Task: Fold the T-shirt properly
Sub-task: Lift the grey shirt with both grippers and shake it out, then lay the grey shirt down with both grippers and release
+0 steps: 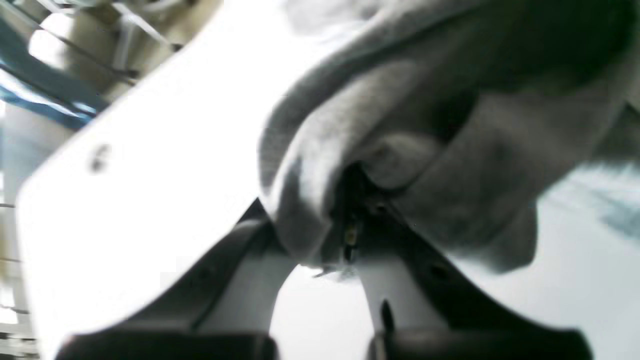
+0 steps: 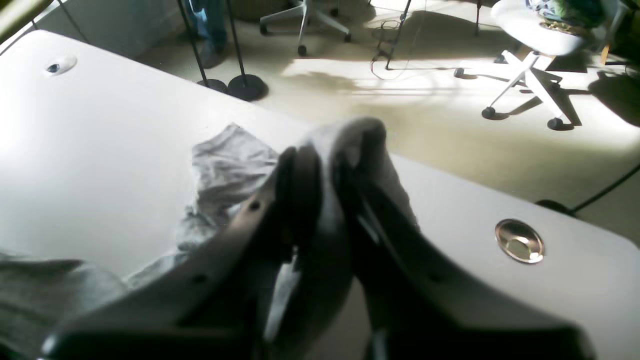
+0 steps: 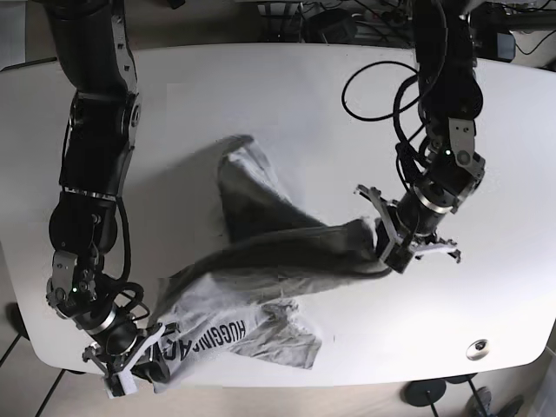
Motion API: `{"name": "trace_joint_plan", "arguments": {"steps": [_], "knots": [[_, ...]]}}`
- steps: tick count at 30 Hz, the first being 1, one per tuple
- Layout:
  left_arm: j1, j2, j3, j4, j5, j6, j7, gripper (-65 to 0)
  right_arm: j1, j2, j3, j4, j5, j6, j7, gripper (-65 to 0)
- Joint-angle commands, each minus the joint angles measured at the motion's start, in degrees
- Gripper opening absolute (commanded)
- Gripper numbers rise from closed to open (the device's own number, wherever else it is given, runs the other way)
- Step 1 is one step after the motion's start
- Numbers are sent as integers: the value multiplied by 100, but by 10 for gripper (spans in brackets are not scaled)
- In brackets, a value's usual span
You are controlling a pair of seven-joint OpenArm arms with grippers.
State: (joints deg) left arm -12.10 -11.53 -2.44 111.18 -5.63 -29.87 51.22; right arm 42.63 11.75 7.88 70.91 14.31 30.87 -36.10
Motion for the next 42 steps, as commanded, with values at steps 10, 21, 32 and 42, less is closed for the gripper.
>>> {"name": "trace_joint_plan", "arguments": {"steps": [10,21,32,42], "knots": [[-4052,-618,-235,-801,-39,37,438,-650,2449,245,25,-1083,147,20,159,-629],[-1168,-759,-807,-432,-48,-314,113,-650,-1156,350,122,1449,156,-32,-368,-629],[1961,-759,-1440,298,-66,-323,113,-650,-4593,-300,1151,3155,156,20,-588,-629],[2858,-196,-3005,298,-13,-1013,95,-650,-6184,-599,1414,3700,156,20,-588,-629]]}}
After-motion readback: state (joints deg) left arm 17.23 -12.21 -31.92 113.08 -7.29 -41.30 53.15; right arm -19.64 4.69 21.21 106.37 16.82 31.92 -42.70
